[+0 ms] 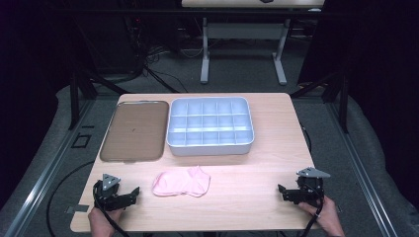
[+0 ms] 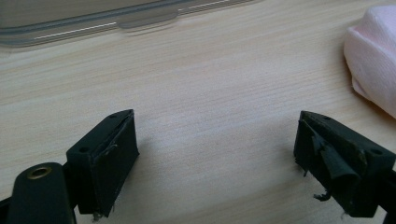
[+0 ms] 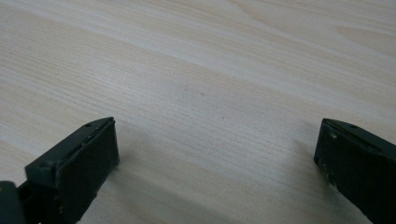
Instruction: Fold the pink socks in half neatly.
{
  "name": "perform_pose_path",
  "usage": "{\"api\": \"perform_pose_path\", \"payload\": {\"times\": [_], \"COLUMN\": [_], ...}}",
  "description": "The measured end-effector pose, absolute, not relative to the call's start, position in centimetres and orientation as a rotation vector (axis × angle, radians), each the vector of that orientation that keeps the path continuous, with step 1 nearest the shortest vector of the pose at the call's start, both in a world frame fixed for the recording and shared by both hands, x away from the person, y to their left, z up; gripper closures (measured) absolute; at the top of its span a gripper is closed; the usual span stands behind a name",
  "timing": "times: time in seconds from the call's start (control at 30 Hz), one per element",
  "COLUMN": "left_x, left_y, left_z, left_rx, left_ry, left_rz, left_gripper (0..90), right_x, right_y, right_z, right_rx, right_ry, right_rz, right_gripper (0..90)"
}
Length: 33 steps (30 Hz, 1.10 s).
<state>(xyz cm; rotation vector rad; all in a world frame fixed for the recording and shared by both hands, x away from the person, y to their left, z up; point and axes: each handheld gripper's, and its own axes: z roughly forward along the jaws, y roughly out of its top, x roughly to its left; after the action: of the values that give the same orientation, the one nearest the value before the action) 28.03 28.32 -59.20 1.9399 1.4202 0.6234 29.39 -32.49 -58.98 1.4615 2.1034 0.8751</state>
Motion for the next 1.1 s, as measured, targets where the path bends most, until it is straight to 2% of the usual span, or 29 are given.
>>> {"api": "perform_pose_path", "payload": {"times": [0.67, 1.1], "left_x": [28.0, 27.6], "left_y": [28.2, 27.0], "left_z": [-59.2, -58.5], "left_rx": [1.931, 1.95], "left_ry": [1.431, 1.422], "left_rz": [0.628, 0.592], "left_gripper": [12.9, 6.3], "right_x": [29.6, 29.6], "right_y": [-32.1, -32.0], "right_z": [-59.0, -59.0], "right_rx": [1.476, 1.493], "right_ry": [2.077, 2.061], "right_rz": [0.865, 0.868], "right_gripper": [0.0, 0.0]}}
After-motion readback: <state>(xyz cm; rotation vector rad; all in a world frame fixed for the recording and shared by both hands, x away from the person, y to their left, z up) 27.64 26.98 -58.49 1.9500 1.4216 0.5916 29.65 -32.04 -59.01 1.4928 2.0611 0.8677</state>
